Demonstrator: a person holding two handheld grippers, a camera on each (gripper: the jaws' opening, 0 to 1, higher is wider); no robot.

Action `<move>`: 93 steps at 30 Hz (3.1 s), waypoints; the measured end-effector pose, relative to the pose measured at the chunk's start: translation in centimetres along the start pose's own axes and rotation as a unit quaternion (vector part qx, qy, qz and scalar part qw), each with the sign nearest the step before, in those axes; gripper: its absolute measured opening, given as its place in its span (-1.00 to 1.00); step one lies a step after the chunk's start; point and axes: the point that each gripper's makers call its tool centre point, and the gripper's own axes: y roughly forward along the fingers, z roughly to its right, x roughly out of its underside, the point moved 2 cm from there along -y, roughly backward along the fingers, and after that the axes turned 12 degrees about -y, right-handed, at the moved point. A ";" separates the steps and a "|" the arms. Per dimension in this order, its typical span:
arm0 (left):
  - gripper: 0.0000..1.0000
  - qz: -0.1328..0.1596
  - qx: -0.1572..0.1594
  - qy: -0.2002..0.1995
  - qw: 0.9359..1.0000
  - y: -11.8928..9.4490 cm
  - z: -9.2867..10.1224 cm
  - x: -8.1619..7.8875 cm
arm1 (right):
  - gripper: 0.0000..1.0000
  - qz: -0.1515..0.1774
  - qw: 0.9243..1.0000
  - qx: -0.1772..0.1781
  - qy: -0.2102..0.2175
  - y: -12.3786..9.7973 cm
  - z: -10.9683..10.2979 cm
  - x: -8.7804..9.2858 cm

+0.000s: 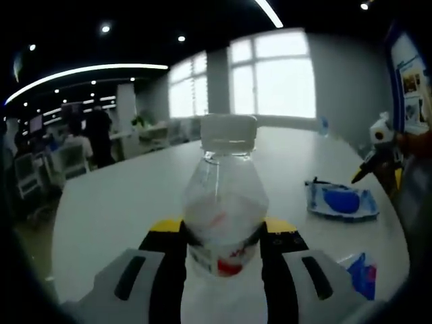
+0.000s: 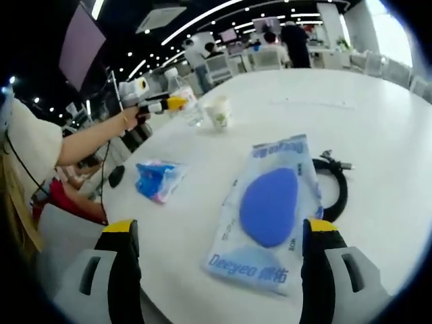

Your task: Arrange the tabletop items into an orderly group along one side of the table until the central work area is clear of visible clutter.

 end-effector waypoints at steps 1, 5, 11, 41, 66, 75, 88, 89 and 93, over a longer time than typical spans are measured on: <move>-0.21 0.001 -0.001 -0.003 1.000 0.1 -0.4 0.0 | 0.99 -0.003 1.000 0.000 0.001 0.1 0.0 0.1; -0.21 0.008 -0.003 -0.004 1.000 0.4 -1.7 0.1 | 0.99 -0.009 1.000 -0.002 0.001 0.3 -0.1 0.4; -0.20 0.001 -0.008 -0.001 1.000 0.9 -2.7 0.8 | 0.99 -0.019 1.000 -0.005 -0.002 0.6 -0.3 0.7; -0.18 0.013 0.005 -0.038 0.999 1.6 -3.6 2.5 | 0.99 -0.039 0.999 -0.007 0.000 1.0 0.2 1.5; 0.91 0.001 -0.037 -0.057 0.998 -1.0 -1.9 1.3 | 0.99 0.012 1.000 -0.001 0.025 0.3 0.1 -0.6; 0.99 -0.010 -0.020 -0.069 0.997 -2.9 1.2 1.8 | 0.99 0.023 0.999 0.002 0.023 -0.3 0.1 -1.3; 0.99 -0.030 -0.007 -0.077 0.997 -4.3 6.9 2.6 | 0.99 0.018 1.000 0.004 0.018 -0.8 0.0 -1.3; 0.99 -0.034 -0.002 -0.074 0.997 -4.3 7.5 2.6 | 0.99 0.016 1.000 0.005 0.018 -0.9 0.0 -1.2; 0.99 -0.041 0.012 -0.068 0.997 -4.3 9.1 2.9 | 0.99 0.008 1.000 0.012 0.020 -0.9 0.1 -0.9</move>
